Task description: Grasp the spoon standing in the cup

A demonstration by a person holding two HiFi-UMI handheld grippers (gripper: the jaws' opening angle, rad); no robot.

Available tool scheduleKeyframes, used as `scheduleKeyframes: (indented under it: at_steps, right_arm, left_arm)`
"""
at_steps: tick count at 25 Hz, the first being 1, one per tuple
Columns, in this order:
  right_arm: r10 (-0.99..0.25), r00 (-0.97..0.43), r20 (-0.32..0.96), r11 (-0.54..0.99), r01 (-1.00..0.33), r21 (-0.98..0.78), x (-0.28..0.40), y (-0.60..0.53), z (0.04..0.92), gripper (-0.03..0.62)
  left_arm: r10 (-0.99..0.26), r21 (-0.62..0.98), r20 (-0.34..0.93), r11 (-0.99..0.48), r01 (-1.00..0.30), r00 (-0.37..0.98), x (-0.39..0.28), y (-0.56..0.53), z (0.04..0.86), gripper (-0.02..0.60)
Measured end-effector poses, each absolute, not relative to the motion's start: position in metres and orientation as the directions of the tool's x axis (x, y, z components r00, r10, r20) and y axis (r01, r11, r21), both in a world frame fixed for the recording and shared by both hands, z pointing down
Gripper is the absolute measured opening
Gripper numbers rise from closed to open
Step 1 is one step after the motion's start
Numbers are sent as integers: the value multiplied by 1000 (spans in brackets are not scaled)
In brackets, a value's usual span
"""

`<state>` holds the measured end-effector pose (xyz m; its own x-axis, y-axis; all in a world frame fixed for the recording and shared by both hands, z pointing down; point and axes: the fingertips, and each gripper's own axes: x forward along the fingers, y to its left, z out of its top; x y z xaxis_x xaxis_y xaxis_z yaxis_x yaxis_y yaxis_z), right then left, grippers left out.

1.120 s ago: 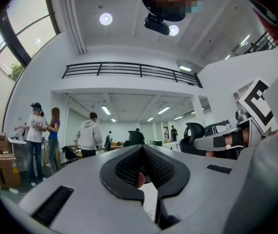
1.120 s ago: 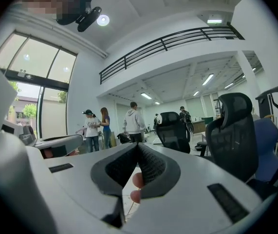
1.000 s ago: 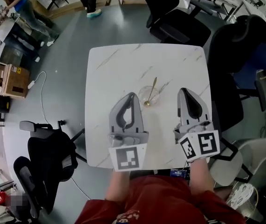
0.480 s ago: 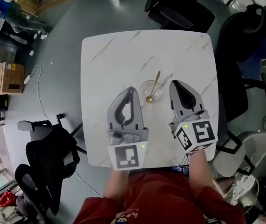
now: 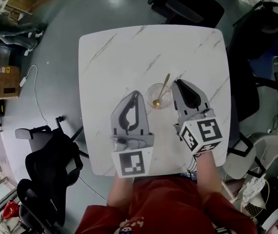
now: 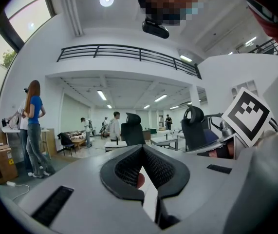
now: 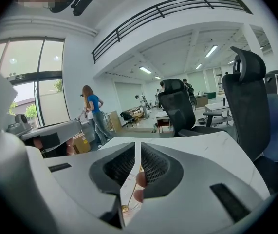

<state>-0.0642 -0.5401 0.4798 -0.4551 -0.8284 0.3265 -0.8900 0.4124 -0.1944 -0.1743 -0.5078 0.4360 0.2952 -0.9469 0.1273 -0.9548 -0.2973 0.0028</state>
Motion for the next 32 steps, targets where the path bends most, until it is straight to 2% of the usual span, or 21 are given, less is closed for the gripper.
scheduleKeyframes:
  at_steps: [14,32]
  right_arm:
    - [-797,-489,355,396,-866,-305,-62,-557,510,59]
    - [-716,-569,405,478,-822,-310,-76,-566,528,78]
  left_arm:
    - [-936,27,156,-316,-948,316,-173,-526,459,9]
    - [-934,33,166,-316,-948,317,-173,-538,466,9]
